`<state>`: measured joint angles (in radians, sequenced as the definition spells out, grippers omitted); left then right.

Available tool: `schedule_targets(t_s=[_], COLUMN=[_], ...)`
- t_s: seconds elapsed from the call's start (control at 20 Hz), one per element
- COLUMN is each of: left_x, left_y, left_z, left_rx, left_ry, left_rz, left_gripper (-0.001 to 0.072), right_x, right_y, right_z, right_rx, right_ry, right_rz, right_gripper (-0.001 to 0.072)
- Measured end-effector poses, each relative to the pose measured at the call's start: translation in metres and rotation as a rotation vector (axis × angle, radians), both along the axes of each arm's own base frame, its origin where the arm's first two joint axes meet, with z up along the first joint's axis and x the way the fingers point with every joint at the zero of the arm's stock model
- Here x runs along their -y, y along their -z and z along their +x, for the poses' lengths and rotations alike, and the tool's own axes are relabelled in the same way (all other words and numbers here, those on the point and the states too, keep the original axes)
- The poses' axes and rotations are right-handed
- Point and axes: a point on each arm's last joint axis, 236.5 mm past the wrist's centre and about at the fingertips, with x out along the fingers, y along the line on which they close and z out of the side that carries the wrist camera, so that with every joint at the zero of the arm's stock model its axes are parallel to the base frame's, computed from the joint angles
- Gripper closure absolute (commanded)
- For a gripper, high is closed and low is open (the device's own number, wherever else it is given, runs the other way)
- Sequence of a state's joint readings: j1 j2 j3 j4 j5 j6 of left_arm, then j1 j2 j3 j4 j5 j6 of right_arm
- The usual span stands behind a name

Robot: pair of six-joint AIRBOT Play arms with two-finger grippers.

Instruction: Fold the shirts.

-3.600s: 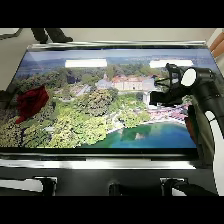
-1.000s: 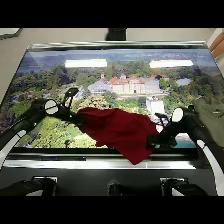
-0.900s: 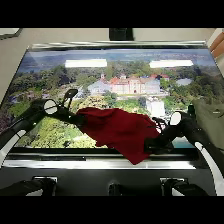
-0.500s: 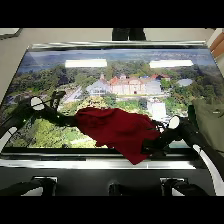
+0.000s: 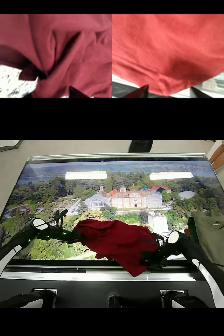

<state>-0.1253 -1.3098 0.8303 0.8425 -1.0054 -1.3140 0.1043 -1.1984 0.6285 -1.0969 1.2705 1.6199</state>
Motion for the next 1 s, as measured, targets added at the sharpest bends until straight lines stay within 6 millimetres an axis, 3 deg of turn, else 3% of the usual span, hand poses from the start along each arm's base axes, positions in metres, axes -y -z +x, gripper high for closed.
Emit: schedule_targets(t_s=[0.05, 0.1, 0.15, 0.3, 0.4, 0.5, 0.55, 0.65, 0.75, 0.8, 0.9, 1.0], left_x=[0.002, 0.003, 0.003, 0.005, 0.005, 0.000, -0.004, -0.013, -0.026, -0.034, -0.047, -0.057], left_y=[0.001, 0.002, 0.002, -0.001, -0.014, -0.044, -0.068, -0.136, -0.241, -0.298, -0.410, -0.496], left_z=[0.002, 0.004, 0.005, 0.007, 0.011, 0.020, 0.029, 0.047, 0.061, 0.059, 0.035, -0.007], left_rx=[0.005, 0.011, 0.012, 0.032, 0.081, 0.175, 0.251, 0.443, 0.700, 0.827, 1.069, 1.258], left_ry=[-0.007, -0.012, -0.017, -0.009, 0.021, 0.071, 0.096, 0.121, 0.089, 0.051, -0.034, -0.103], left_rz=[-0.005, -0.006, -0.009, -0.011, -0.003, 0.032, 0.057, 0.111, 0.155, 0.165, 0.158, 0.126], left_gripper=[0.0673, 0.0674, 0.0675, 0.0676, 0.0676, 0.0676, 0.0676, 0.0676, 0.0676, 0.0676, 0.0677, 0.0677], right_x=[-0.001, -0.002, -0.003, -0.006, -0.009, -0.010, -0.009, 0.001, 0.018, 0.029, 0.047, 0.060], right_y=[0.002, 0.004, 0.005, 0.005, -0.004, -0.031, -0.056, -0.129, -0.243, -0.314, -0.445, -0.540], right_z=[0.002, 0.004, 0.006, 0.014, 0.025, 0.053, 0.075, 0.127, 0.170, 0.178, 0.162, 0.121], right_rx=[0.005, 0.013, 0.022, 0.047, 0.101, 0.237, 0.345, 0.634, 1.000, 1.204, 1.550, 1.789], right_ry=[0.018, 0.032, 0.045, 0.069, 0.053, 0.025, 0.011, -0.006, -0.002, 0.017, 0.083, 0.170], right_rz=[0.001, 0.002, 0.006, 0.015, 0.033, 0.044, 0.040, 0.002, -0.068, -0.107, -0.151, -0.147], right_gripper=[0.0256, 0.0486, 0.0666, 0.0673, 0.0675, 0.0674, 0.0674, 0.0673, 0.0673, 0.0673, 0.0673, 0.0673])
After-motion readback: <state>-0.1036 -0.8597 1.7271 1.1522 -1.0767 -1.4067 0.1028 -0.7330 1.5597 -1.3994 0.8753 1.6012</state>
